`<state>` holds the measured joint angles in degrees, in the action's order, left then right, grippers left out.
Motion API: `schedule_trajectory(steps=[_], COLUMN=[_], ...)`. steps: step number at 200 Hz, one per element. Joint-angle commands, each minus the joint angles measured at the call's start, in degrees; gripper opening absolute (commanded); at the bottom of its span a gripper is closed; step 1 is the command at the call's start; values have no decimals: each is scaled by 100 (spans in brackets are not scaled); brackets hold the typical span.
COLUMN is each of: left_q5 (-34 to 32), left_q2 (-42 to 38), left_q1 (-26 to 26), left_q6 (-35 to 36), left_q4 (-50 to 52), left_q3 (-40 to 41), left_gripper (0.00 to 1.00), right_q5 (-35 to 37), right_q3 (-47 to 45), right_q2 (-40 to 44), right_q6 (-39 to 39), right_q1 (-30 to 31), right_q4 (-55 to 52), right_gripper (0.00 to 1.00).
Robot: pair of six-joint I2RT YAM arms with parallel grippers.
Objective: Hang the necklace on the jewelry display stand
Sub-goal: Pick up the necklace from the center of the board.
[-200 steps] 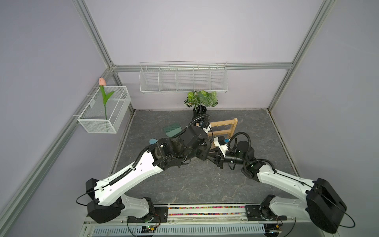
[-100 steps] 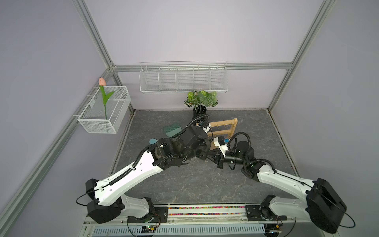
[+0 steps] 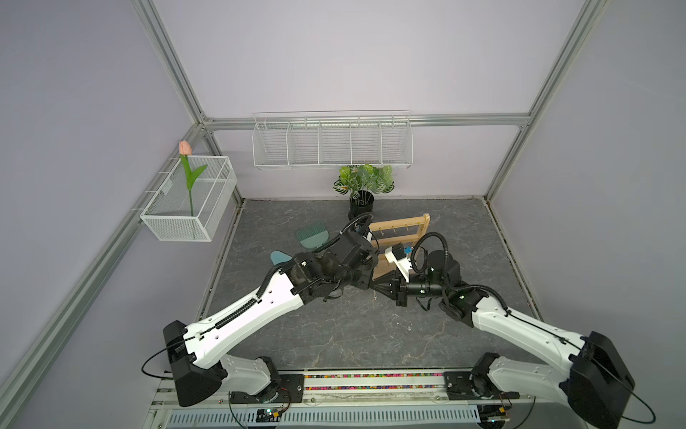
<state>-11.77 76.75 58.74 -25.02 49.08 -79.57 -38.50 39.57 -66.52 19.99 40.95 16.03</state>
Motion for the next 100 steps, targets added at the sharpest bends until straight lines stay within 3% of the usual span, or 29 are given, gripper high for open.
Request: schedule_trajectory(steps=[1, 33, 100], left_q5=[-90, 269, 923], left_q2=[-226, -606, -814], left_q1=[-31, -38, -38], left_q6=[-137, -159, -82], left_q4=[-200, -641, -1891], left_q3=[199, 858, 1638], left_gripper=[16, 18, 31], right_q5=[-284, -416, -578], right_q3=[375, 729, 943], right_q2=[17, -115, -19], right_q6=[570, 846, 1508], right_q1=[-212, -496, -665], right_q4=[-894, -1643, -1840], right_gripper=[7, 7, 7])
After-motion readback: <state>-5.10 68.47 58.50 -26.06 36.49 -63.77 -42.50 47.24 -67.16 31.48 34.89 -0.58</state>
